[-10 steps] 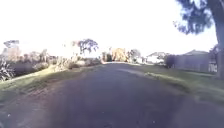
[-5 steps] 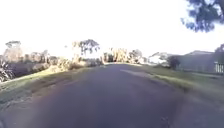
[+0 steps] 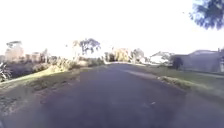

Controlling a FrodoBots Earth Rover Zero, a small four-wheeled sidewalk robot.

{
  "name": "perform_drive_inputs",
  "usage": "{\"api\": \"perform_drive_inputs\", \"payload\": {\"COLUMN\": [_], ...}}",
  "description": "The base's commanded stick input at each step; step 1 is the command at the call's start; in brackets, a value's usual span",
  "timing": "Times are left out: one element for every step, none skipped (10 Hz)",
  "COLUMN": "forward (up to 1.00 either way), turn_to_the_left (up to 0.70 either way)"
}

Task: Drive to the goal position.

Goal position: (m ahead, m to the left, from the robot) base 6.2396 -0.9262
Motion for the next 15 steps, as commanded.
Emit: {"api": "perform_drive_inputs", "payload": {"forward": [1.00,1.00,1.00,1.00,1.00,1.00,1.00,1.00,1.00,1.00,1.00,1.00,1.00,1.00,1.00], "turn_to_the_left": [-0.40,0.00,0.00,0.00,0.00,0.00,0.00,0.00,0.00,0.00,0.00,0.00,0.00,0.00,0.00]}}
